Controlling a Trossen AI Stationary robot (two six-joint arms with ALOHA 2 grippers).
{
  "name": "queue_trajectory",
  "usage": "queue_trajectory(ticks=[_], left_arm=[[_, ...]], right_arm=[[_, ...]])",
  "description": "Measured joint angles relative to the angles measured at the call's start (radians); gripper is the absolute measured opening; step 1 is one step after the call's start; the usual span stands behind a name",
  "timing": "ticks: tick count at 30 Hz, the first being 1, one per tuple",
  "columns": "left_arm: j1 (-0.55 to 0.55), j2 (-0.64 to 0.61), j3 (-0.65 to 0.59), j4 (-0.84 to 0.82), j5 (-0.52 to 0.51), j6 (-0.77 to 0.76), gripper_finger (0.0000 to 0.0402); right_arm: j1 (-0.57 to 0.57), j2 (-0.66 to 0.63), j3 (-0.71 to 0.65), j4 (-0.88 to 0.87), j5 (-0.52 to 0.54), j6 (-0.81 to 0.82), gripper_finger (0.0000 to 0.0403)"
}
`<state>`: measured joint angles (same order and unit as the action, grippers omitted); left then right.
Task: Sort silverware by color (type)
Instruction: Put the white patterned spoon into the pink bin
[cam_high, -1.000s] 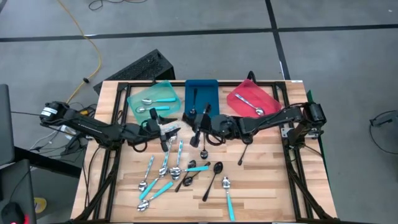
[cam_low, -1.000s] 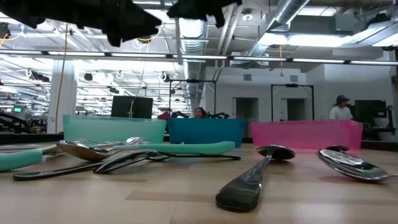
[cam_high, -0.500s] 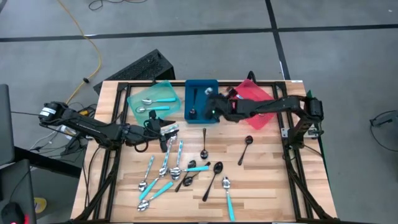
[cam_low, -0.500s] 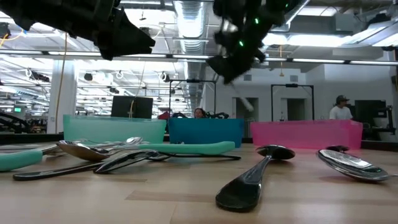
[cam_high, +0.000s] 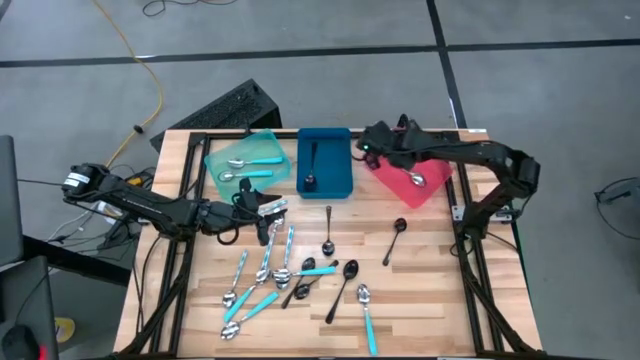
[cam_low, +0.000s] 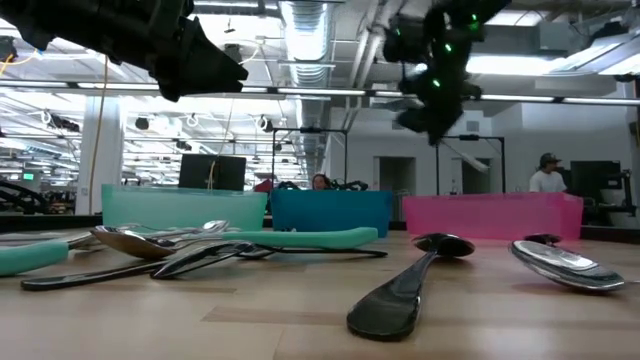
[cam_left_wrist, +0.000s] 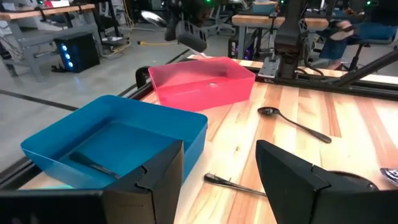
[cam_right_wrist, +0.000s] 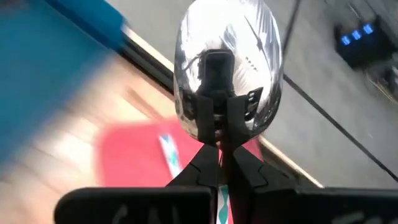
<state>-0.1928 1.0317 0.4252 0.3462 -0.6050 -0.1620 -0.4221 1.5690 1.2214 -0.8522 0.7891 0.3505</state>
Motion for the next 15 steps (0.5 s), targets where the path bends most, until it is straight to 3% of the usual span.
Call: queue_trajectory(ticks=[5,15], left_arm=[[0.0,0.0,0.0,0.0,0.026,-0.007,0.0189],[0.0,0.0,0.0,0.0,0.045,-0.01,0.0189]], right_arm=[[-0.051,-0.016,-0.146,0.014,-0.02,0.053,0.0032],[-0.176,-0.028,-0.32,0.22,-0.308,-0.037,0.0032]])
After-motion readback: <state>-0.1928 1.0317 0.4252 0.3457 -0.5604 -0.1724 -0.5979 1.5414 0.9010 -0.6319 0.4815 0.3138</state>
